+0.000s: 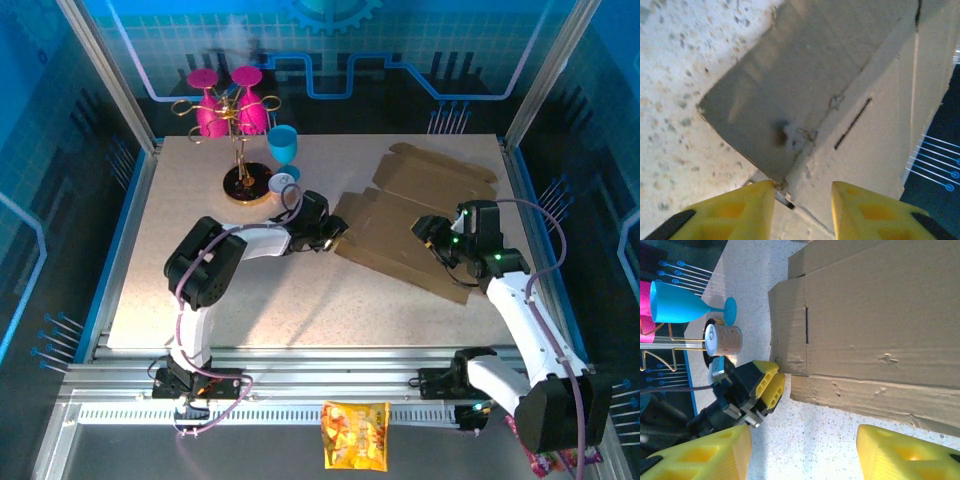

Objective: Fold the paper box

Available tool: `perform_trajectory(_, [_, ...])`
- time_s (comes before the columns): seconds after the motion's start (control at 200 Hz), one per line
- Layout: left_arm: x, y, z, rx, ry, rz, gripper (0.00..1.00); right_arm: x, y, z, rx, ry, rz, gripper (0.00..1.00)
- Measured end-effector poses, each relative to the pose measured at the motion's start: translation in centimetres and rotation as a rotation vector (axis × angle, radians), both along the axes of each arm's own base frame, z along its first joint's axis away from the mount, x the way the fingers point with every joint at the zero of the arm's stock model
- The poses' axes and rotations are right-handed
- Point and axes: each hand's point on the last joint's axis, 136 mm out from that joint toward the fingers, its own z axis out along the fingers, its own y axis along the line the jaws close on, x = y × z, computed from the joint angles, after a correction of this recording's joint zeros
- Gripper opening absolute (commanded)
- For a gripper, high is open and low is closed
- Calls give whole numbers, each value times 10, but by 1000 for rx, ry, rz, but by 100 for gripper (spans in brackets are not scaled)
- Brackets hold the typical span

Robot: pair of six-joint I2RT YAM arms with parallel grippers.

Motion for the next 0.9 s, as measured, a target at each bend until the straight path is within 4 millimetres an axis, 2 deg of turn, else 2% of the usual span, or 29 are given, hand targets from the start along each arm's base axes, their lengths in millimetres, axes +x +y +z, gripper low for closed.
perform_trajectory(0.045, [1, 1, -6, 13, 9, 3, 13, 0, 0, 0, 1, 2, 0, 59])
perform_trajectory(0.11, [0, 5, -16, 40, 27, 3, 0, -2, -1, -2, 2, 12, -2, 62])
perform_trajectory(0.18, [-2, 10, -21, 52, 56, 22, 0, -5, -1, -5, 1, 31, -2, 70])
perform_trajectory(0.345, [-3, 16, -17, 36, 133, 100, 0, -19, -4, -14, -42, 79, 3, 72])
perform_trajectory(0.435, [2, 17, 4, 12, 155, 159, 0, -31, -1, -20, -50, 127, -4, 72])
perform_trajectory(0.535, [14, 10, 45, -64, 132, 207, 0, -43, 8, -26, 5, 165, -39, 76])
perform_trajectory(0.645, [25, 2, 85, -154, 105, 240, 0, -65, 25, -49, 82, 193, -92, 82])
perform_trajectory(0.751, [25, 2, 101, -196, 108, 262, 0, -70, 29, -74, 149, 207, -200, 82])
perform_trajectory(0.826, [23, 2, 106, -212, 117, 273, 0, -62, 24, -88, 193, 206, -305, 83])
perform_trajectory(0.901, [21, 3, 107, -217, 132, 280, 0, -50, 19, -88, 216, 179, -376, 82])
